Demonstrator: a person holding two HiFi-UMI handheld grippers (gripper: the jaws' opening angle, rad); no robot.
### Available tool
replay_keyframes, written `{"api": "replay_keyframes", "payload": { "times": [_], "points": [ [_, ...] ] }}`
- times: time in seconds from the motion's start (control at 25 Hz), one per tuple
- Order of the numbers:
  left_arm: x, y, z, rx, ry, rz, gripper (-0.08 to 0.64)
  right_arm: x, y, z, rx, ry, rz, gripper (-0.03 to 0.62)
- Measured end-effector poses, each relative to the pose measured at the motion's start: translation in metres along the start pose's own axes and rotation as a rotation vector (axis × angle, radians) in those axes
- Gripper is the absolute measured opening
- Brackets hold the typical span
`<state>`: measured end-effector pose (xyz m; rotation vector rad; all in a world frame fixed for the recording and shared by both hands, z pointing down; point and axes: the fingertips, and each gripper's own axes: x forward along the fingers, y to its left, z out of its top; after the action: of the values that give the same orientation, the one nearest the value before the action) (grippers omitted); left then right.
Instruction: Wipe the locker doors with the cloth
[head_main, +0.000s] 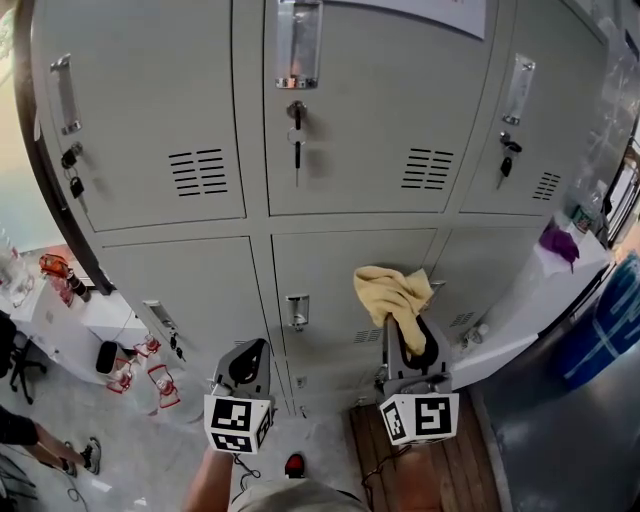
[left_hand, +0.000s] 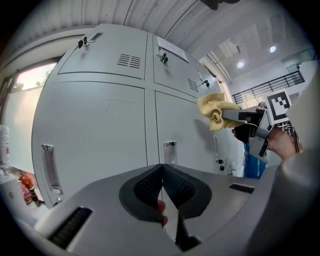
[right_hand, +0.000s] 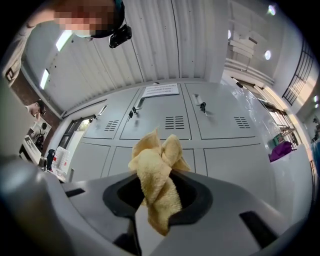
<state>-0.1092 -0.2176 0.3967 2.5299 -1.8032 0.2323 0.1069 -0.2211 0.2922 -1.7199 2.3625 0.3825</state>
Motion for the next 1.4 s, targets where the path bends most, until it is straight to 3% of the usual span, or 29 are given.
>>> {"api": "replay_keyframes", "payload": {
  "times": [0.76, 1.08, 1.4],
  "points": [
    [-0.027, 0.044, -0.009, -0.022, 0.011, 0.122, 0.023, 0.039, 0.133, -0.036, 0.054, 0.050, 0.283, 0.127],
    [-0.028, 0.055, -0.013, -0.026, 0.018, 0.141, 0.023, 0.056, 0.149, -0.054, 0.061, 0.084, 0.301, 0.127],
    [-0.023, 0.061, -0.017, -0.037, 0.029, 0.146, 0.023, 0.066, 0.138, -0.069, 0.085, 0.112, 0.252, 0.127]
  ]
}}
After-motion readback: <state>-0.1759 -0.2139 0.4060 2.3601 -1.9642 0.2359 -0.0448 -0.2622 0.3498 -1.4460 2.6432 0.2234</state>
